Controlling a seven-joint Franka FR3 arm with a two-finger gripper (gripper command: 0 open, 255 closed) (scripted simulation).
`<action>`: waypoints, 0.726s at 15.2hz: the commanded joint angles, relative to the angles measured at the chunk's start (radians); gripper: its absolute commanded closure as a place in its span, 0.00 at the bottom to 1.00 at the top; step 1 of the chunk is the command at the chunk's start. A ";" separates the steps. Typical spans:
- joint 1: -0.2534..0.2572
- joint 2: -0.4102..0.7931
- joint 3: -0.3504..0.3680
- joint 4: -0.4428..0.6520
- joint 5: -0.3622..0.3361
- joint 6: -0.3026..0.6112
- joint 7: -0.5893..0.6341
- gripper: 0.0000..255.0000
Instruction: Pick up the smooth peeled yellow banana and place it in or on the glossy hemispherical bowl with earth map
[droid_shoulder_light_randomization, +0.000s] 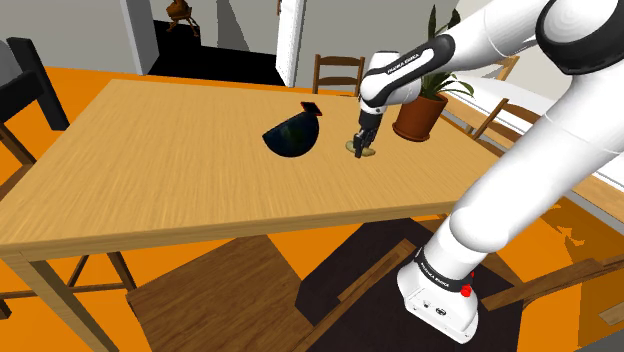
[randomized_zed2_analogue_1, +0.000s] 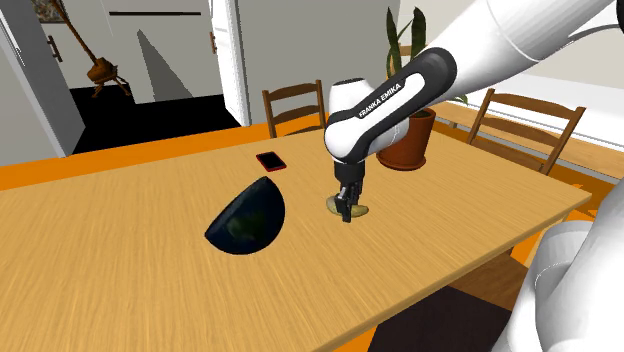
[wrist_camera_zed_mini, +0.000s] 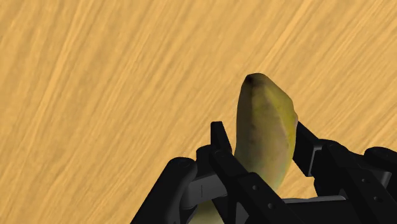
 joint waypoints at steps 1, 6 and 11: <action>0.000 -0.020 0.003 0.012 -0.005 -0.031 0.005 1.00; -0.001 -0.064 0.009 0.043 -0.015 -0.105 0.012 1.00; -0.001 -0.102 0.016 0.079 -0.021 -0.178 0.016 1.00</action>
